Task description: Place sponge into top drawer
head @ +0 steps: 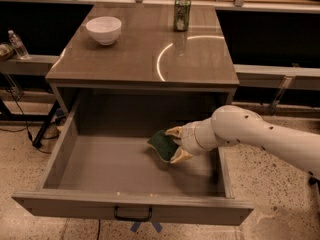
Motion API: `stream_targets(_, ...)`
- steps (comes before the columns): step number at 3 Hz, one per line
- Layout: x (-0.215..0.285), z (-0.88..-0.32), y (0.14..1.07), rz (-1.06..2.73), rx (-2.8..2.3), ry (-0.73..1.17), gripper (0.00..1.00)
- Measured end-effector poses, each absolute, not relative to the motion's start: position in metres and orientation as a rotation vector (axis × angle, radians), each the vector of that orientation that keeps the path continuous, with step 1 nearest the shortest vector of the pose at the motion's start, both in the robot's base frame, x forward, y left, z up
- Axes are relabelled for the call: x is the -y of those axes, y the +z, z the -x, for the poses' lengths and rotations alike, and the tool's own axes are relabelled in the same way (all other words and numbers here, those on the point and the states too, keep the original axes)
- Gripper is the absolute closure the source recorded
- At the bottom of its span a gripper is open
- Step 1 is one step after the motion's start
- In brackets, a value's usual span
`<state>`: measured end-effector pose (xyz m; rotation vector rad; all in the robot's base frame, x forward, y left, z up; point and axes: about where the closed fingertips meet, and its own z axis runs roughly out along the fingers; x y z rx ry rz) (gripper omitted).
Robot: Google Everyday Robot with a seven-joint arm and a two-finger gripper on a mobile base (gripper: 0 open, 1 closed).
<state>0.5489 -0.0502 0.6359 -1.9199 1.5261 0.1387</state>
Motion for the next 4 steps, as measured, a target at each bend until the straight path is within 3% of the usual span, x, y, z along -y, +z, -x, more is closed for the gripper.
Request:
stream_targets(1, 0.048, -0.548, 0.63, 1.919, -1.541, 0.141, 0.2)
stream_targets(2, 0.049, -0.547, 0.628, 1.917, -1.55, 0.138, 0.0)
stream_targets(4, 0.088, -0.538, 0.67, 1.841, -1.605, 0.047, 0.0)
